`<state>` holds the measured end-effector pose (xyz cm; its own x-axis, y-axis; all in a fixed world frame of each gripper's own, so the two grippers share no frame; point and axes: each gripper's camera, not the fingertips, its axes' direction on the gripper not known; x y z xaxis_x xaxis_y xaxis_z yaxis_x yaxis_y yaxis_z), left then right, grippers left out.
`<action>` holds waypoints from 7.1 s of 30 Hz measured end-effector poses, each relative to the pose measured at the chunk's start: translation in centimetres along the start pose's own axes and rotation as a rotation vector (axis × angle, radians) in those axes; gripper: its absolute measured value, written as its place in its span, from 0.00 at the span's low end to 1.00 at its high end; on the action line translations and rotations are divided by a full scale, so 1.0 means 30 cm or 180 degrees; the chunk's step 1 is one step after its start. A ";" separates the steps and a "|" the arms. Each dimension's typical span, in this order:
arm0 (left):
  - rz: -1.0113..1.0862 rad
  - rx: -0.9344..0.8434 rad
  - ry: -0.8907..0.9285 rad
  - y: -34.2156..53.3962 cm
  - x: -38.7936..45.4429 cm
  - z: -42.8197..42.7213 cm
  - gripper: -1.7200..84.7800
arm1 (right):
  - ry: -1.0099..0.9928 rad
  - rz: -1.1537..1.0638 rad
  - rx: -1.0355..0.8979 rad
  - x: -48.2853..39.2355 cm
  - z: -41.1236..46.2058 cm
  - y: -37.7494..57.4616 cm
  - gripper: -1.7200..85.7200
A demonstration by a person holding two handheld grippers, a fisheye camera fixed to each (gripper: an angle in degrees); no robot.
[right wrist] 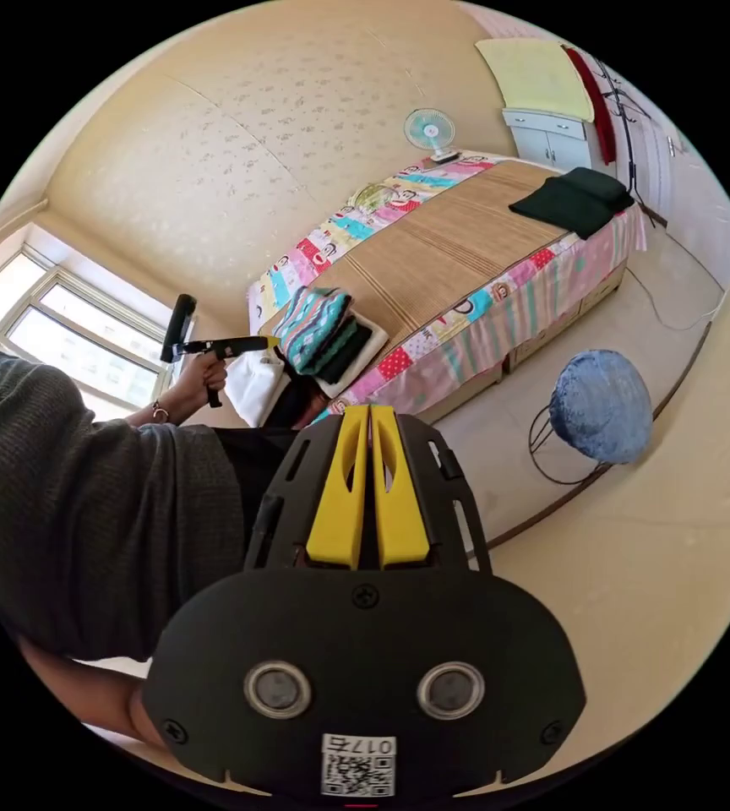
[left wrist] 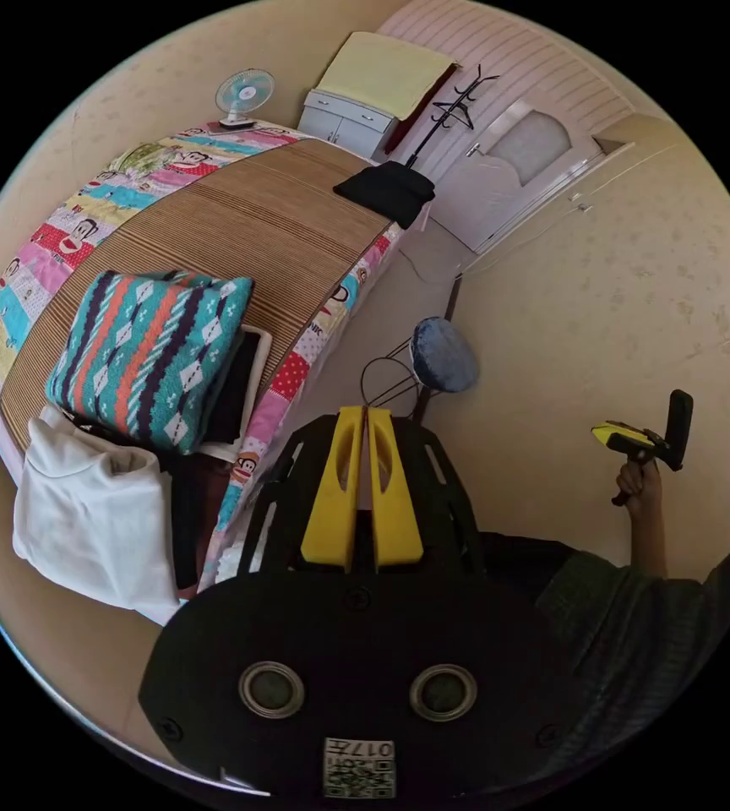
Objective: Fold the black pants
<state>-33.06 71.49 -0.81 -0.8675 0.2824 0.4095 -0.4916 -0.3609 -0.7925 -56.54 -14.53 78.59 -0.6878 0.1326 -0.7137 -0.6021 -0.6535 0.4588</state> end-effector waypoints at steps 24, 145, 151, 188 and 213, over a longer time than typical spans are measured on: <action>0.0838 0.0249 0.0145 -0.910 0.039 0.678 0.01 | 0.0462 -0.0037 0.1194 0.189 -0.592 -0.569 0.02; -0.2543 0.1053 0.1051 -1.097 -1.493 1.971 0.09 | -0.1982 0.4122 0.1016 1.598 -1.716 -3.485 0.10; -0.1701 0.0752 0.0685 -1.413 -1.376 2.058 0.09 | -0.3240 0.2451 0.1353 1.484 -1.799 -3.545 0.06; -0.0811 0.1341 0.0860 -2.544 -0.823 2.089 0.06 | -0.1473 -0.0740 -0.0711 0.976 -2.050 -2.606 0.09; 0.0428 0.3769 -0.0514 -1.370 0.122 0.725 0.06 | -0.0949 -0.2296 0.2591 -0.252 -2.681 -1.656 0.20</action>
<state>-17.68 68.03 43.08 -0.8751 0.0959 0.4743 -0.0878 -0.9954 0.0392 11.18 -43.02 18.62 -0.0760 0.5266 -0.8467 -0.9082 0.3139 0.2767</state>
